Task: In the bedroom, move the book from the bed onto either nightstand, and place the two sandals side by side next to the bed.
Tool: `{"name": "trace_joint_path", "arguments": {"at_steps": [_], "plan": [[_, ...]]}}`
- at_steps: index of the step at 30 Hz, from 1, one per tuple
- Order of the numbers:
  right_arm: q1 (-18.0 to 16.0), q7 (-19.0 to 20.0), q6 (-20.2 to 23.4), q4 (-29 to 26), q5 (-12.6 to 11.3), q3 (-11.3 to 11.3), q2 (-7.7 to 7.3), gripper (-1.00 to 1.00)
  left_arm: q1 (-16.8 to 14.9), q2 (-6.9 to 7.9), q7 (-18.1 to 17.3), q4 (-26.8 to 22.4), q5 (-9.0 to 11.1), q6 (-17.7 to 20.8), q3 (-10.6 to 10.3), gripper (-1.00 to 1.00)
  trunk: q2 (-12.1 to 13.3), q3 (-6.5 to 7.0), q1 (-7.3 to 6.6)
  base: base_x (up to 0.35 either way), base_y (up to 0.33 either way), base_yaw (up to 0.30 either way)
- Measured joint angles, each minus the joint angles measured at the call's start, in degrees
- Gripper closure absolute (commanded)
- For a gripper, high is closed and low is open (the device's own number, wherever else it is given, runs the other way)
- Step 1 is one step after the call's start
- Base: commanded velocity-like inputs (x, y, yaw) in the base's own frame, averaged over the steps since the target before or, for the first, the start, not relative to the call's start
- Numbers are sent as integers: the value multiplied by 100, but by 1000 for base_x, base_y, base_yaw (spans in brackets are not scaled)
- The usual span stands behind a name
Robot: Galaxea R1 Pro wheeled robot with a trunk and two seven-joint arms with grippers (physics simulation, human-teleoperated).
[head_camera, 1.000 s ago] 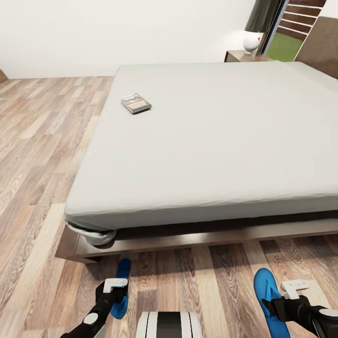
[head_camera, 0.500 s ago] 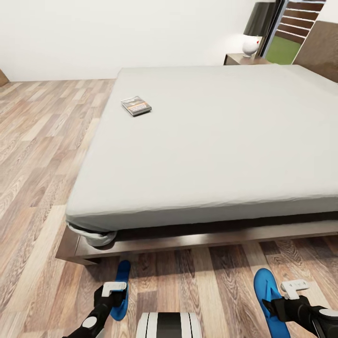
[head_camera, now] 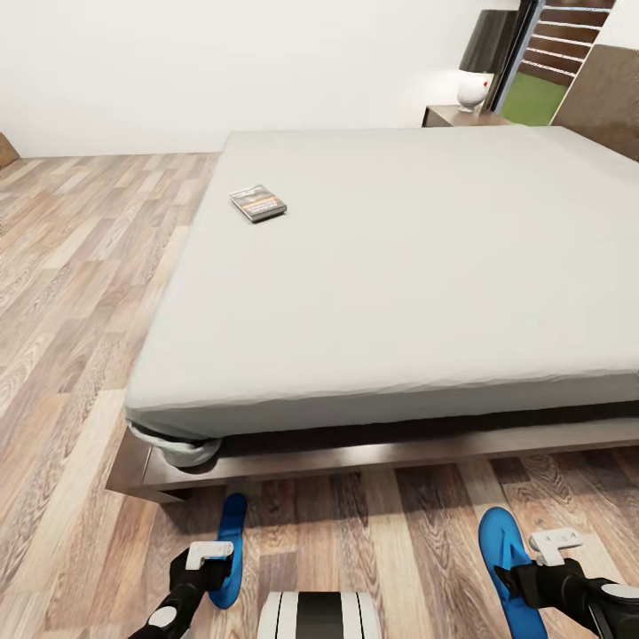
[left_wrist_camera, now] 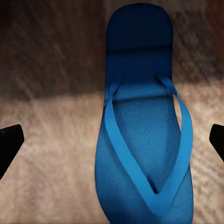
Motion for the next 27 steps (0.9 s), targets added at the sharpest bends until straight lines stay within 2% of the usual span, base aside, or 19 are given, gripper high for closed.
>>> {"name": "trace_joint_path", "arguments": {"at_steps": [2, 11, 19, 27], "plan": [[1, -1, 0, 4, 1, 5, 0, 100, 0, 16, -3, 2, 0, 3, 1, -100, 3, 44, -5, 0, 0, 0], [1, -1, 0, 8, 2, 17, 8, 100, 2, 46, 6, 4, 2, -1, 0, -100, 3, 45, -5, 0, 0, 0], [1, -8, 2, 21, 4, 20, 9, 100, 3, 146, 28, -3, 17, -13, 0, -100, 3, 45, -5, 0, 0, 0], [-2, -24, 2, 42, 3, 26, 10, 100, 5, 152, 39, -5, 19, -19, 0, -100, 3, 45, -5, 0, 0, 0]]}}
